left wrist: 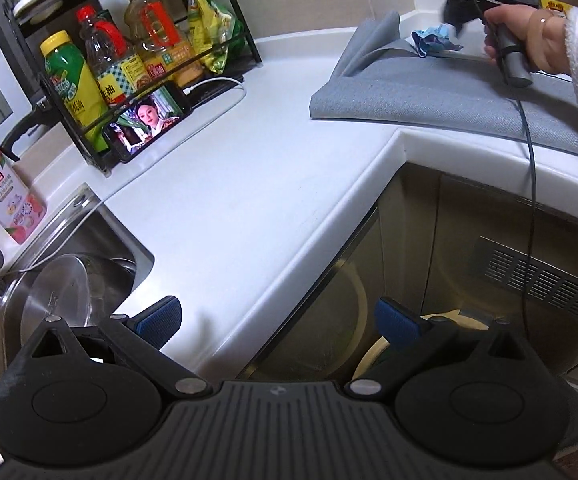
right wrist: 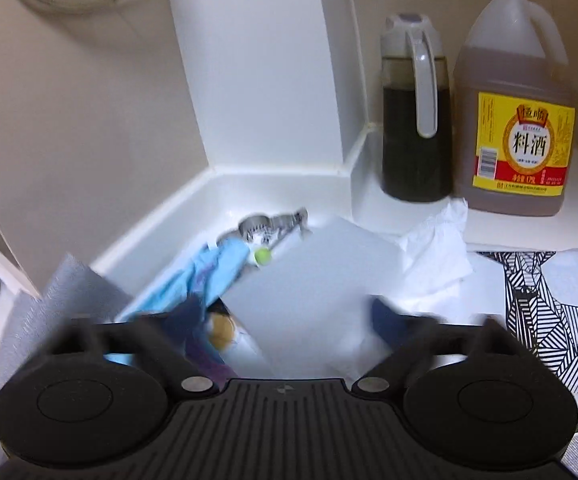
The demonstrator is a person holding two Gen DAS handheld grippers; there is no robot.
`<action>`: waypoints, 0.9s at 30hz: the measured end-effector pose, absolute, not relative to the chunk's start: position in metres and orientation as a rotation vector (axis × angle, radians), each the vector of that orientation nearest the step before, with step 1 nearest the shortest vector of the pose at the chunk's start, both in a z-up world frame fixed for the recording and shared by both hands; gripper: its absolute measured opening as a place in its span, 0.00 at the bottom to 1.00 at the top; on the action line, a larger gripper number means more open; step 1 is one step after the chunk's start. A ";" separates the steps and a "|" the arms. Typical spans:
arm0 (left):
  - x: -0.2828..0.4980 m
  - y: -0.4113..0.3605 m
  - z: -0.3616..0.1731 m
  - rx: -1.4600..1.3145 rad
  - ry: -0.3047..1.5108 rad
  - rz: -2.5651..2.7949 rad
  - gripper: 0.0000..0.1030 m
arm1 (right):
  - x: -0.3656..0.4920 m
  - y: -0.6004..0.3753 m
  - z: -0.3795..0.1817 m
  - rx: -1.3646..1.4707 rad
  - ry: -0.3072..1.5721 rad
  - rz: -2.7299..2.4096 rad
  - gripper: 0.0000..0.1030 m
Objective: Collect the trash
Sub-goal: 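Raise both tools back up to the grey mat, then close the left tool on the blue gloves while the right tool grasps the white tissue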
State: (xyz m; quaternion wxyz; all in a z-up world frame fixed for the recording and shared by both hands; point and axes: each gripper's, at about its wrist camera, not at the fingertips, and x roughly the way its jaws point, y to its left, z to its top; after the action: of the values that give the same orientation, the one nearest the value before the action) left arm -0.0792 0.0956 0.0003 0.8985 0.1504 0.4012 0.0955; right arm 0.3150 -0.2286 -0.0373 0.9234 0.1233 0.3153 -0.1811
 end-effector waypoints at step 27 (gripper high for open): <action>-0.053 0.073 0.015 0.373 0.786 0.167 1.00 | 0.321 -0.220 -0.036 0.148 0.540 -0.310 0.80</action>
State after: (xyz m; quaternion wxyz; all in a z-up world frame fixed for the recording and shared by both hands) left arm -0.0534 0.0733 0.0147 0.9035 0.1804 0.3803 0.0809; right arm 0.3208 -0.2197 -0.0359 0.9492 0.0726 0.2656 -0.1525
